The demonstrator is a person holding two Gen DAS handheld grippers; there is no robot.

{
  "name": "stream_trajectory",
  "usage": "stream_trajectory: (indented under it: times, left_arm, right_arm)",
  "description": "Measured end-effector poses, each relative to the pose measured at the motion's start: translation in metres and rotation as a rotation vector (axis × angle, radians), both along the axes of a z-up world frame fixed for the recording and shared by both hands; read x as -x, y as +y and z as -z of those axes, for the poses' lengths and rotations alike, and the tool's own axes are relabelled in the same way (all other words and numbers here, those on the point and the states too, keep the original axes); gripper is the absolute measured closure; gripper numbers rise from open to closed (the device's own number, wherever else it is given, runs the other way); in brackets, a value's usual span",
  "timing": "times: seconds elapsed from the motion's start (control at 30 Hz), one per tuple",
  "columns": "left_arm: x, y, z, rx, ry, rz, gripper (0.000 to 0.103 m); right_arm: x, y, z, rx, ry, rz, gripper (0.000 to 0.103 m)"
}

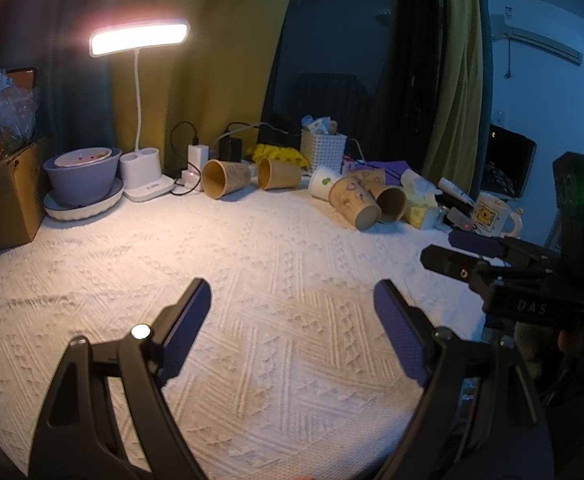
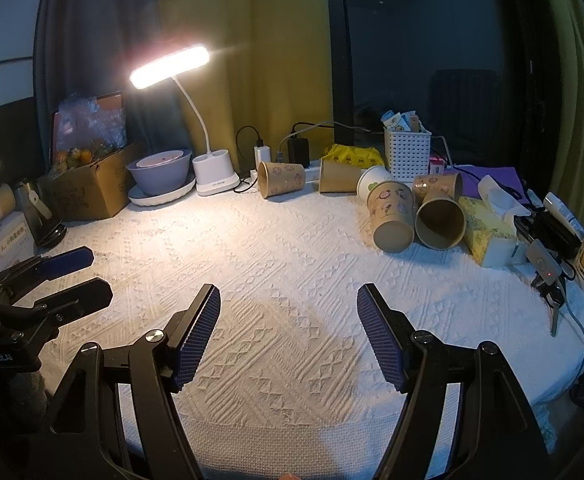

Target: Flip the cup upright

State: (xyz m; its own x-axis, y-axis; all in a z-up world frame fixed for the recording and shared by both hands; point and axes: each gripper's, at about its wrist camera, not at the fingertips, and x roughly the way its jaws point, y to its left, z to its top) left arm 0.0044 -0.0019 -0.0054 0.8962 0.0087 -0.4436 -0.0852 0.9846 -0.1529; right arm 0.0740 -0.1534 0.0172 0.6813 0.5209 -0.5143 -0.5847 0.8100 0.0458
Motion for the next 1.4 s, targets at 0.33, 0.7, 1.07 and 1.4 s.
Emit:
stream_trajectory:
  times: [0.33, 0.7, 1.07, 1.4]
  left_arm:
    - [-0.0024, 0.0003, 0.0012, 0.005, 0.011, 0.005, 0.018]
    - [-0.0031, -0.0015, 0.0023, 0.005, 0.014, 0.01, 0.018]
    - [-0.0032, -0.0024, 0.0025, 0.004, 0.014, 0.01, 0.018]
    - [-0.0031, -0.003, 0.0028, 0.004, 0.014, 0.01, 0.018]
  right_arm:
    - [-0.0007, -0.0005, 0.0022, -0.003, 0.002, -0.002, 0.029]
    - [0.0016, 0.0003, 0.0029, -0.005, 0.001, -0.001, 0.029]
    - [0.0002, -0.0009, 0.002, -0.006, 0.002, 0.0, 0.029]
    - [0.0004, -0.0006, 0.002, -0.005, 0.004, 0.0, 0.029]
